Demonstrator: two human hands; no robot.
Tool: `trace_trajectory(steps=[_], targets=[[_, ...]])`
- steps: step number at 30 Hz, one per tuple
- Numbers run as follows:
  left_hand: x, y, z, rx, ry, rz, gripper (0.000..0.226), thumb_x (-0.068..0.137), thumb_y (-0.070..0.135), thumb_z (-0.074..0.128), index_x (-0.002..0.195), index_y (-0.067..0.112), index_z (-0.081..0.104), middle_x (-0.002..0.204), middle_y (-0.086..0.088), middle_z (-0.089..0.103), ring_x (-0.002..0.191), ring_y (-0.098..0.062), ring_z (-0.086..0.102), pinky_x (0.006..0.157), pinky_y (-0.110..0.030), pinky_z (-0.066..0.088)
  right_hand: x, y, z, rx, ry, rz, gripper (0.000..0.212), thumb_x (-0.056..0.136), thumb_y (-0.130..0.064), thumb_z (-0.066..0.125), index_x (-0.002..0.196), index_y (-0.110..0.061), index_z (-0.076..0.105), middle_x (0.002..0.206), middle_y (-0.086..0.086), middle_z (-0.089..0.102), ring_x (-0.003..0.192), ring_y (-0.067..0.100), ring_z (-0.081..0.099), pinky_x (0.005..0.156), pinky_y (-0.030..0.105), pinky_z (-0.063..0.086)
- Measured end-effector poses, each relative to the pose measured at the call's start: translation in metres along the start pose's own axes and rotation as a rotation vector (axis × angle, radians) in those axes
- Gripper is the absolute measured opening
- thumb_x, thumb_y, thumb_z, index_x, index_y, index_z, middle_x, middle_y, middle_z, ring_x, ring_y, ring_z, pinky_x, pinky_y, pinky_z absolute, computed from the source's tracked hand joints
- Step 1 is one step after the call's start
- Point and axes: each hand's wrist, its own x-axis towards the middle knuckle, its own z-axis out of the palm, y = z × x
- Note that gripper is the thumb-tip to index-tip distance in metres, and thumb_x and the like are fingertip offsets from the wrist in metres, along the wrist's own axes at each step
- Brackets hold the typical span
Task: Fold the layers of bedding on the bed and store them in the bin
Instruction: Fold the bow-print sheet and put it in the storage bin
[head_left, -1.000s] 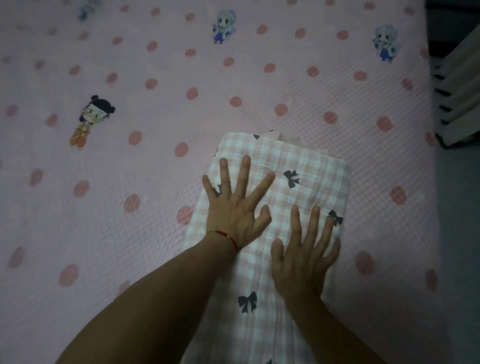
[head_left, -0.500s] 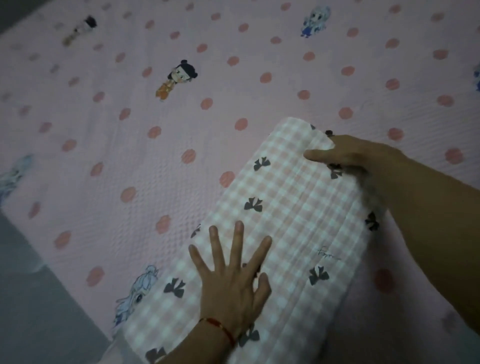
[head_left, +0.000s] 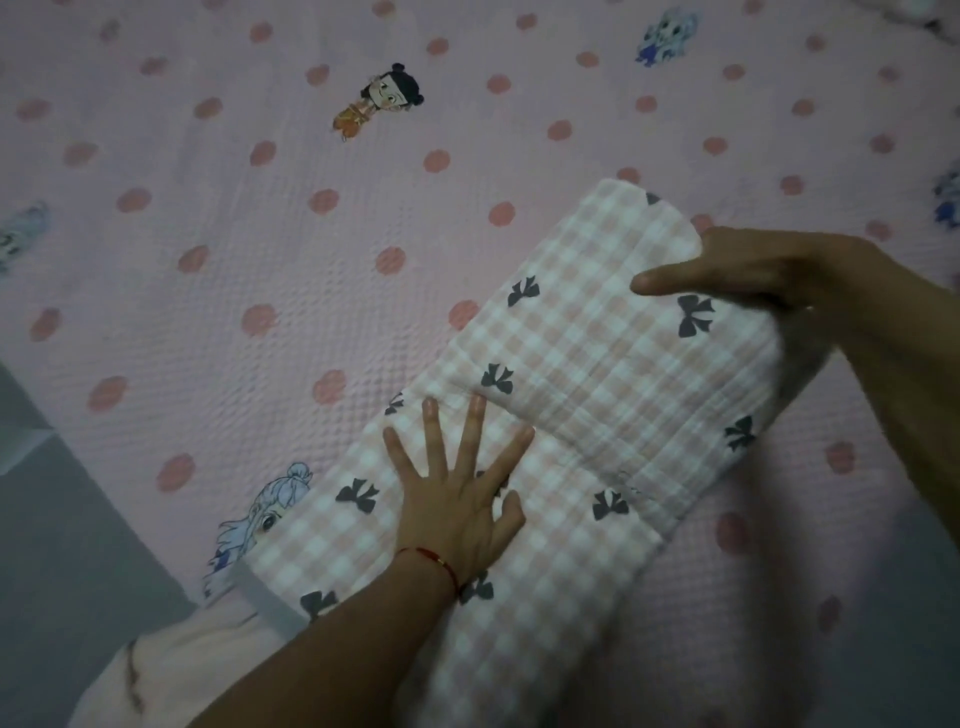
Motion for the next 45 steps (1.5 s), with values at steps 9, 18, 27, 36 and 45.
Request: trace_trajectory(steps=[9, 18, 27, 36, 45], targets=[[-0.011, -0.019, -0.024, -0.039, -0.253, 0.048, 0.066, 0.094, 0.069, 0.004, 0.156, 0.049, -0.004, 0.167, -0.005, -0.02, 0.142, -0.046, -0.037, 0.107, -0.076, -0.013, -0.134, -0.078, 0.094, -0.461, 0.243, -0.278, 0.102, 0.072, -0.081, 0.067, 0.152, -0.027, 0.035, 0.135, 0.002, 0.063, 0.108, 0.025, 0.066, 0.097, 0.044, 0.053], [-0.166, -0.084, -0.03, -0.108, -0.127, -0.139, 0.062, 0.097, 0.049, 0.053, 0.154, 0.043, 0.03, 0.168, -0.004, 0.016, 0.151, -0.044, 0.018, 0.105, -0.081, 0.011, -0.2, -0.107, 0.222, -0.677, 0.634, -0.334, 0.092, 0.081, -0.063, 0.067, 0.146, -0.011, 0.029, 0.121, 0.012, 0.062, 0.099, 0.035, 0.064, 0.08, 0.042, 0.053], [-0.154, -0.195, -0.099, -1.454, -0.193, -0.549, 0.022, 0.094, 0.021, 0.056, 0.109, 0.024, 0.072, 0.123, -0.002, 0.071, 0.115, -0.024, 0.063, 0.085, -0.031, 0.052, -0.182, -0.081, 0.456, -0.785, 0.62, -0.405, 0.012, 0.083, -0.013, 0.051, 0.093, -0.016, 0.058, 0.085, 0.01, 0.057, 0.062, 0.024, 0.051, 0.052, 0.033, 0.039], [-0.116, -0.09, -0.102, -0.519, -0.083, -0.388, 0.08, 0.092, 0.076, 0.008, 0.159, 0.03, 0.007, 0.158, -0.011, 0.034, 0.135, -0.042, 0.043, 0.109, -0.067, 0.029, -0.215, -0.089, 0.458, -0.404, 0.562, -0.417, 0.03, 0.073, -0.039, 0.046, 0.087, -0.018, 0.063, 0.082, 0.007, 0.06, 0.069, 0.026, 0.06, 0.059, 0.035, 0.048], [-0.12, -0.112, -0.058, -0.567, 0.195, -0.195, 0.072, 0.1, 0.064, 0.023, 0.159, 0.024, 0.019, 0.151, -0.005, 0.047, 0.131, -0.026, 0.051, 0.105, -0.049, 0.046, -0.135, -0.02, 0.381, -0.006, 0.936, 0.303, 0.069, 0.092, -0.068, 0.023, 0.15, -0.034, 0.038, 0.157, 0.01, 0.038, 0.143, 0.036, 0.031, 0.115, 0.068, 0.021]])
